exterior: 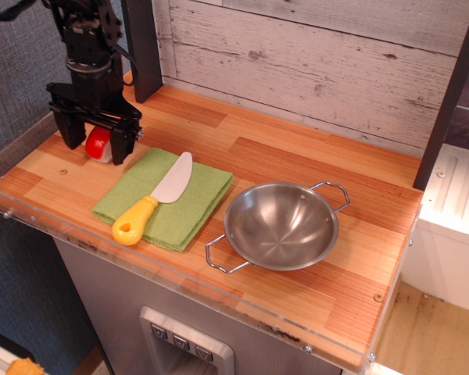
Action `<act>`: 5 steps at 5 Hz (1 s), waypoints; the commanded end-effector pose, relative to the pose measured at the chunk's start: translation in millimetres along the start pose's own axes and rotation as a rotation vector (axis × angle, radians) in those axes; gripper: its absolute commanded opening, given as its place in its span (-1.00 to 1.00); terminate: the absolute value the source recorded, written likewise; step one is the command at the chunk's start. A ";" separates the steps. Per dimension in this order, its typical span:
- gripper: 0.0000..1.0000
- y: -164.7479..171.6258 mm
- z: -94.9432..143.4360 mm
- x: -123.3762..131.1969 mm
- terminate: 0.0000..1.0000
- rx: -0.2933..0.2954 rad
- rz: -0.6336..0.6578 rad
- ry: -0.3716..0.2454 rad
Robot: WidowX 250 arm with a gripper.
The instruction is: Move the hot dog bun into the bowl
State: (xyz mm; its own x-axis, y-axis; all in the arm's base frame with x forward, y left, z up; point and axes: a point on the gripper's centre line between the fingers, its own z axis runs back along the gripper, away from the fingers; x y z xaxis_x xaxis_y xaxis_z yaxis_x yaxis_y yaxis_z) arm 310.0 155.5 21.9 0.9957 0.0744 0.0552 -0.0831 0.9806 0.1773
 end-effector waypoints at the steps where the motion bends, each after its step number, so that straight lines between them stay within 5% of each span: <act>1: 1.00 2.2 -2.9 10.7 -1.00 0.004 0.011 -0.037; 2: -1.00 -1.1 0.4 10.1 -1.00 -0.004 0.021 -0.061; 3: -1.00 -0.2 25.3 5.7 -1.00 -0.013 0.075 -0.127; 4: -1.00 -24.8 79.3 7.9 -1.00 -0.031 0.130 -0.298; 5: -1.00 -65.3 100.6 15.1 -1.00 -0.168 0.025 -0.344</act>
State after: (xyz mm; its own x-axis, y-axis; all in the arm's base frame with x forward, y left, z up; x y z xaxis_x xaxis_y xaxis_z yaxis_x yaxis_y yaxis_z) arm 325.5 65.2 90.0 0.9407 0.0693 0.3322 -0.0699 0.9975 -0.0099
